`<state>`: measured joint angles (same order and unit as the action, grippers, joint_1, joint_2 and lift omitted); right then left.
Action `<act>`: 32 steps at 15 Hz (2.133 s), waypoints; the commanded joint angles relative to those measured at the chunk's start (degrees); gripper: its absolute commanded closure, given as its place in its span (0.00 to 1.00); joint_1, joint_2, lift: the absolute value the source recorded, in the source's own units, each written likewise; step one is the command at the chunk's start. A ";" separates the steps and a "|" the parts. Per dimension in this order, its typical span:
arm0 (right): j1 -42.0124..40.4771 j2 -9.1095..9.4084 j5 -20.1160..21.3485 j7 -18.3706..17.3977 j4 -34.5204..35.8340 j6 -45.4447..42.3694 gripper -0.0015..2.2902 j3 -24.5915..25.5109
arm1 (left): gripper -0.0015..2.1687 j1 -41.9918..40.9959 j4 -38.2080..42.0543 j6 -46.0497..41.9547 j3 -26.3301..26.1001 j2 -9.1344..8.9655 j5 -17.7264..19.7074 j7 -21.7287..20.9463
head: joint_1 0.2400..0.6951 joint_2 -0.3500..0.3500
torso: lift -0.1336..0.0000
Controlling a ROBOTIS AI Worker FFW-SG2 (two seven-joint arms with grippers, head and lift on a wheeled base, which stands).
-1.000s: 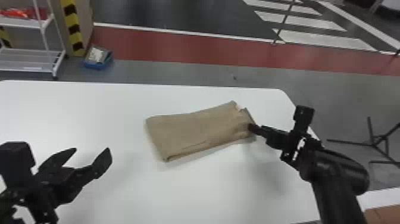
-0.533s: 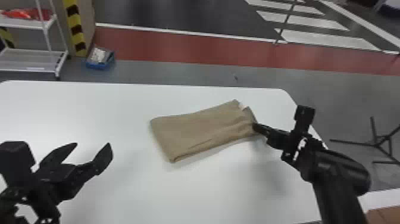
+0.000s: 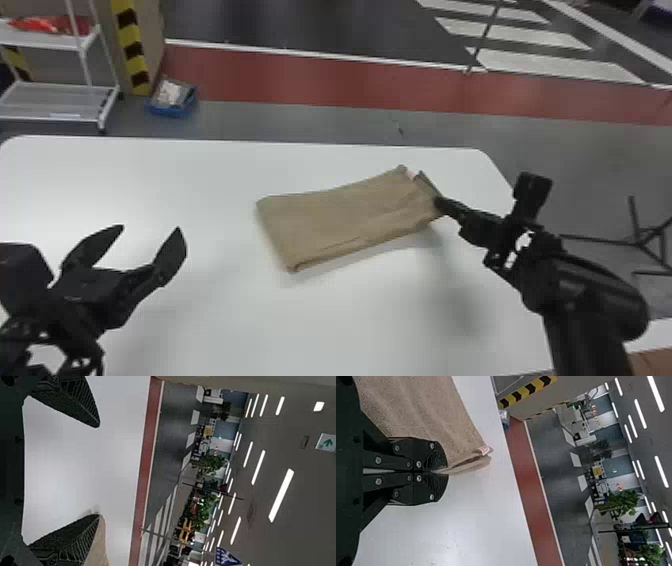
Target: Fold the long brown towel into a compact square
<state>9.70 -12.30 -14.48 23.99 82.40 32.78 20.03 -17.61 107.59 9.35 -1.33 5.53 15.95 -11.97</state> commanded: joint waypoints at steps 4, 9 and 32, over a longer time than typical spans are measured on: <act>-5.13 3.51 -2.13 -0.78 19.91 6.91 0.98 -3.16 | 0.03 -0.05 -0.10 -0.25 0.01 0.18 0.23 0.11 | 1.00 0.22 | 0.08; -9.78 5.53 4.72 -2.28 32.30 10.60 0.98 -19.15 | 0.04 -0.32 -0.10 -0.07 0.36 0.45 0.58 0.28 | 1.00 0.38 | 0.08; -5.74 8.25 0.68 1.68 17.62 1.46 0.62 -29.00 | 0.04 -0.14 -1.77 -0.07 0.53 1.15 2.42 0.55 | 1.00 0.72 | 0.08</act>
<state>2.89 -4.48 -13.12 25.94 102.49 36.08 -9.08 -17.75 105.82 9.27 -0.85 6.66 18.30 -11.42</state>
